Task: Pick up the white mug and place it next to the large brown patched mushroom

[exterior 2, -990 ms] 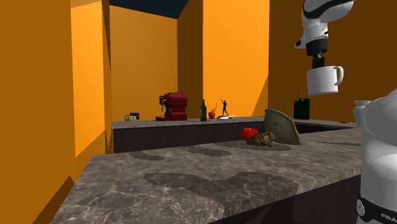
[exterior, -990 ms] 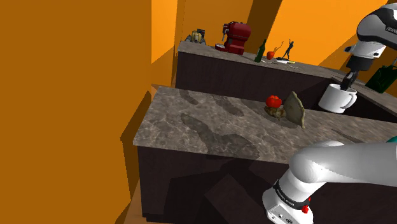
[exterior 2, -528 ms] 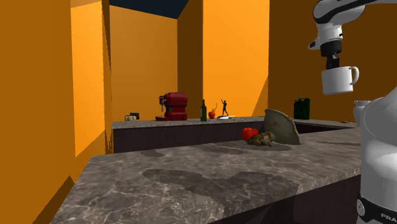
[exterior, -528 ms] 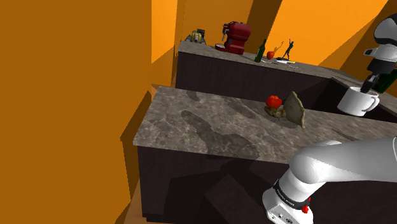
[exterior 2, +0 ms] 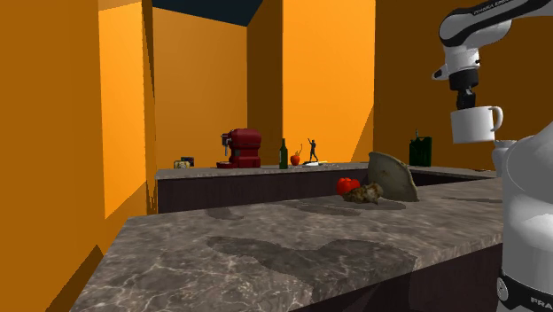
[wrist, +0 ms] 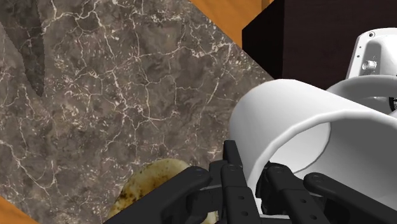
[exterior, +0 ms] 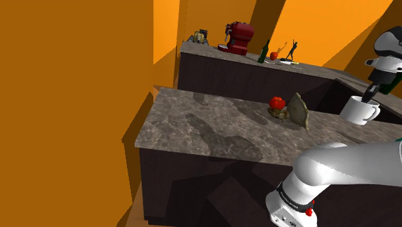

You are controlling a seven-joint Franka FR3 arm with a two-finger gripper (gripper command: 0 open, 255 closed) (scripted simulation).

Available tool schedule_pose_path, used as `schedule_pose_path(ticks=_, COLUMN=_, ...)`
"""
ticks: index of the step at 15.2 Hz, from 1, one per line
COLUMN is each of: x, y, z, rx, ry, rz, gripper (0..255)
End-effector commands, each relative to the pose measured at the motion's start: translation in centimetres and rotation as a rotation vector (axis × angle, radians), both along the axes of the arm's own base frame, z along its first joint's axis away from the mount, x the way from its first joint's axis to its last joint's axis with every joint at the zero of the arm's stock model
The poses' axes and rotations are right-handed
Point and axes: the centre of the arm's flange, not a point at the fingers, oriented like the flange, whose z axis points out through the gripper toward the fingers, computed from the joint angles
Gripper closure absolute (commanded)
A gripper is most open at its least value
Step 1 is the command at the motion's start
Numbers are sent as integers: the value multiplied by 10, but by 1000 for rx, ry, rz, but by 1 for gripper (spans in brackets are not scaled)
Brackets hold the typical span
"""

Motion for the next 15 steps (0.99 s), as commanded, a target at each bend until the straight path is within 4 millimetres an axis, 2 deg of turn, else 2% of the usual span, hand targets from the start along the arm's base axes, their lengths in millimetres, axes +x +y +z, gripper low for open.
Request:
schedule_pose_path(ticks=1, x=1, y=0, z=-11, rx=0, ry=0, rz=0, gripper=255)
schedule_pose_path(ticks=15, x=1, y=0, z=-85, rx=0, ry=0, rz=0, gripper=255)
